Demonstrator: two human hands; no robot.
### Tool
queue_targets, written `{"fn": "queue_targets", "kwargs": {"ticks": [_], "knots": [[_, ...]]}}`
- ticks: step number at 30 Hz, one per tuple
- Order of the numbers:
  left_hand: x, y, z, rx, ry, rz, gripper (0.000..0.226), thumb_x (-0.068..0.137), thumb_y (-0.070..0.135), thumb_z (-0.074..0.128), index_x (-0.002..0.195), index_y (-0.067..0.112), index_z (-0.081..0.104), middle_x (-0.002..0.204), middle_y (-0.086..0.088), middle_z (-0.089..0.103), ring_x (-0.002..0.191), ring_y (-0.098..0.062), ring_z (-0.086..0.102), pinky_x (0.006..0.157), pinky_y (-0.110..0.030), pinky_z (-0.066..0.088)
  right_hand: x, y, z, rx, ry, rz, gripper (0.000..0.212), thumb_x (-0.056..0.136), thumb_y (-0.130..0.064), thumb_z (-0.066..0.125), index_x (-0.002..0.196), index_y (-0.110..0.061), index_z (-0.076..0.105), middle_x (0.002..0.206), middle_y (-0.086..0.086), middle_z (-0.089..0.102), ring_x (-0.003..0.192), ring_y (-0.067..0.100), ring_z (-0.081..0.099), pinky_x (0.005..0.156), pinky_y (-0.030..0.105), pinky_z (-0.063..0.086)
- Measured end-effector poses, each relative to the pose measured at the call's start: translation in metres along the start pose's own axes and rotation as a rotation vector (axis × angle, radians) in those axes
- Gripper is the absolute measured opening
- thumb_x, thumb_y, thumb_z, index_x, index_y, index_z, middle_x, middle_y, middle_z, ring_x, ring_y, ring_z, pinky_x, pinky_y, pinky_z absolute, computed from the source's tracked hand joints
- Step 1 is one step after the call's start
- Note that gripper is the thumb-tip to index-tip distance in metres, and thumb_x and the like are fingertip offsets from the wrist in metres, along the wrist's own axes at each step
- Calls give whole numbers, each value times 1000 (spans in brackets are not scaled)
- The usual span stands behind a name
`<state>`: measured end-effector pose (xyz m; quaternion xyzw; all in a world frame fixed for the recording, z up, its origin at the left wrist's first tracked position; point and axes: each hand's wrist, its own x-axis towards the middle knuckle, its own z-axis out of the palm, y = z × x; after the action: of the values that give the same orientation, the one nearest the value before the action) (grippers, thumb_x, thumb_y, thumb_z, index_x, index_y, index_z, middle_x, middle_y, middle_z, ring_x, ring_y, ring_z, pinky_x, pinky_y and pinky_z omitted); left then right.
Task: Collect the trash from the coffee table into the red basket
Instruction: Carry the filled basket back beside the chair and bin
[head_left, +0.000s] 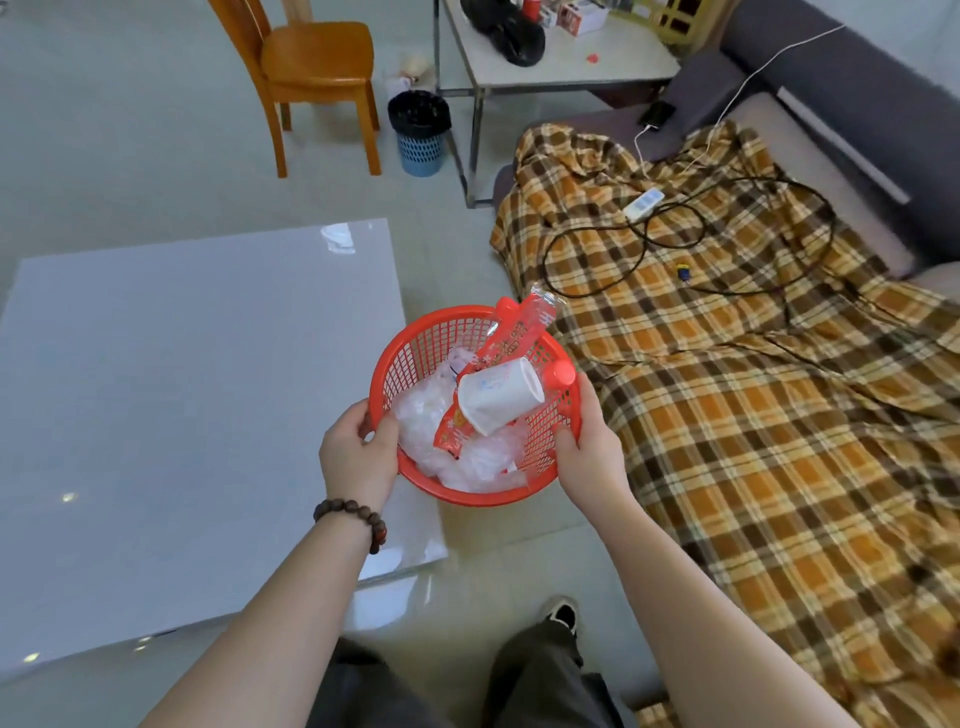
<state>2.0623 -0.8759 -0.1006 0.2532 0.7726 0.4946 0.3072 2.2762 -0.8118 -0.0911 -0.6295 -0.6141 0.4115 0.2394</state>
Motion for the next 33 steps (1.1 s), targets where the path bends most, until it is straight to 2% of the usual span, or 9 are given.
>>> {"fn": "queue_targets", "kwargs": {"ticks": [3, 6, 9, 13, 17, 21, 24, 28, 33], "knots": [[-24, 13, 50, 3, 30, -6, 18, 89, 20, 58, 77, 31, 67, 81, 0, 72, 78, -27, 68, 71, -48, 59, 23, 26, -50, -16, -35, -41, 62, 91, -18, 40, 143, -44, 17, 104, -9, 62, 80, -2, 58, 63, 7, 41], [-43, 26, 88, 8, 57, 4, 17, 87, 18, 57, 80, 27, 69, 80, -4, 71, 79, -30, 66, 73, -49, 58, 44, 40, -89, -34, -67, -51, 62, 92, -19, 40, 145, -39, 15, 102, -9, 57, 81, 6, 54, 69, 17, 38], [-52, 39, 112, 13, 104, 14, 20, 87, 17, 55, 77, 29, 67, 76, -5, 70, 75, -29, 65, 67, -42, 58, 60, 48, -111, -9, -113, -69, 61, 92, -20, 38, 145, -41, 16, 108, -2, 63, 88, 16, 61, 72, 26, 45], [-53, 47, 131, 63, 135, 33, 17, 89, 17, 53, 82, 18, 68, 74, -4, 67, 69, -23, 61, 63, -34, 52, 77, 52, -124, 9, -139, -93, 60, 92, -20, 36, 144, -43, 15, 105, -1, 65, 83, 13, 61, 64, 21, 43], [-45, 55, 147, 65, 162, 29, 16, 93, 22, 54, 86, 22, 68, 72, 9, 66, 66, -10, 61, 54, -19, 46, 99, 51, -131, -26, -167, -64, 60, 94, -19, 32, 147, -38, 9, 117, 8, 63, 97, 25, 61, 82, 38, 51], [-32, 65, 166, 36, 183, 14, 15, 93, 23, 54, 89, 22, 69, 74, 9, 66, 70, -12, 62, 57, -22, 48, 127, 48, -139, -57, -175, -95, 62, 94, -16, 32, 148, -35, 9, 122, 9, 61, 103, 27, 60, 90, 43, 49], [-15, 72, 182, 44, 172, 28, 17, 94, 23, 53, 90, 21, 69, 74, 10, 66, 68, -7, 62, 55, -18, 47, 154, 47, -143, -47, -174, -96, 59, 95, -19, 32, 147, -37, 11, 123, 7, 61, 103, 25, 60, 86, 37, 49], [23, 78, 198, 56, 188, 33, 18, 93, 20, 53, 89, 15, 69, 72, 7, 64, 66, -9, 59, 52, -13, 41, 198, 40, -137, -56, -179, -101, 59, 95, -18, 34, 147, -38, 12, 113, -2, 61, 87, 13, 58, 69, 22, 42], [97, 89, 216, 19, 223, -3, 16, 93, 20, 53, 88, 17, 69, 72, 6, 65, 68, -12, 60, 57, -22, 48, 276, 14, -112, -61, -212, -130, 57, 95, -23, 33, 146, -40, 12, 114, -5, 60, 84, 6, 59, 66, 18, 43]]}}
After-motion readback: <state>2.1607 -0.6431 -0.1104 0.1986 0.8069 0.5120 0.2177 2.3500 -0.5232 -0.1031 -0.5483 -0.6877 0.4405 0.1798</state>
